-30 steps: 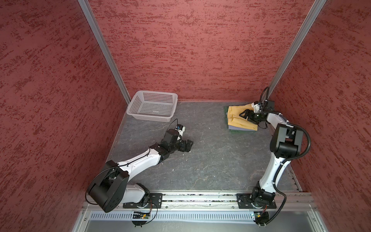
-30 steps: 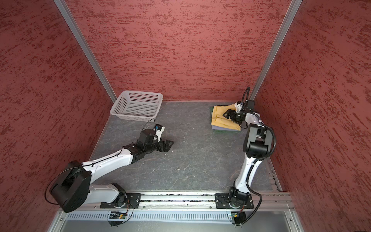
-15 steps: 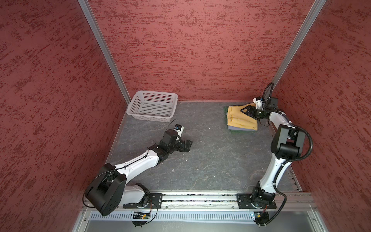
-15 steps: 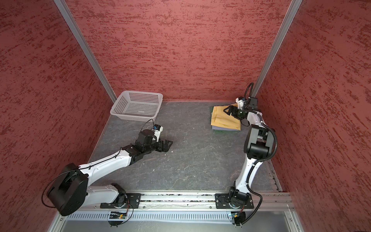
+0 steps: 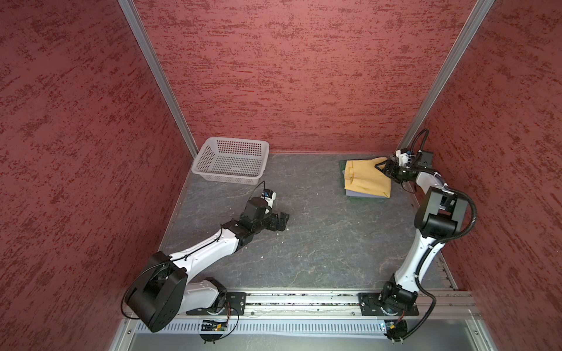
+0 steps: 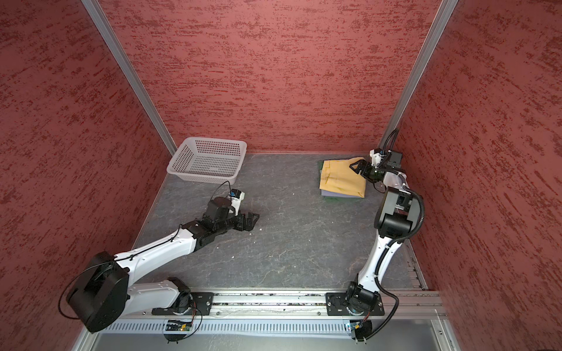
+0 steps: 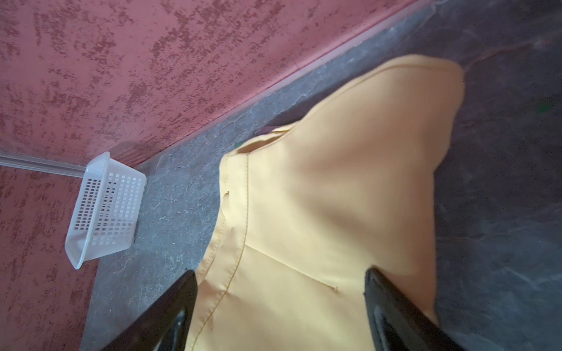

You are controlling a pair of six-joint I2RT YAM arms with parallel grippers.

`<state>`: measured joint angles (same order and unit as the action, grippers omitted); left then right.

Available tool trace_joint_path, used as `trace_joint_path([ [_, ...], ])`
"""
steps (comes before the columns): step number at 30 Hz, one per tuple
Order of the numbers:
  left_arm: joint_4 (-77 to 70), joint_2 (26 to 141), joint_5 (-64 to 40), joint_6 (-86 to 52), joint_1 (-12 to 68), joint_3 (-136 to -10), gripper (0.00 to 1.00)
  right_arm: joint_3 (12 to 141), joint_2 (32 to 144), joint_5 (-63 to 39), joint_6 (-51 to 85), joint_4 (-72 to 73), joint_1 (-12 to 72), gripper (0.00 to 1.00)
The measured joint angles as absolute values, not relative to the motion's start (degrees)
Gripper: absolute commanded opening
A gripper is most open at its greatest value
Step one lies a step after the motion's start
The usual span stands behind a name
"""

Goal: Fold and stack skirts
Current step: Smooth out the skirt among several skirts, then reset both arms

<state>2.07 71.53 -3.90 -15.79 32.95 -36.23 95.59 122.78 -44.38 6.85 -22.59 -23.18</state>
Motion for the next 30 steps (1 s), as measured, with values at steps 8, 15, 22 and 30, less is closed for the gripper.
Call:
trace_joint_path([
  [8, 2.7, 70.7, -3.0, -15.7, 32.5, -35.8, 0.99, 95.6, 124.2, -43.7, 6.4, -22.7, -23.2, 0.87],
  [15, 4.6, 67.9, -1.3, -15.0, 30.2, -35.0, 0.99, 91.4, 117.4, -42.0, 5.3, -22.5, -23.2, 0.99],
  [22, 6.5, 62.1, 0.6, -14.0, 24.1, -33.2, 0.99, 82.1, 100.4, -35.4, 4.3, -20.3, -21.1, 0.99],
  [30, 7.2, 59.5, 5.0, -12.9, 18.2, -31.6, 0.99, 56.0, 80.3, -19.6, 4.3, -7.7, -11.0, 0.99],
])
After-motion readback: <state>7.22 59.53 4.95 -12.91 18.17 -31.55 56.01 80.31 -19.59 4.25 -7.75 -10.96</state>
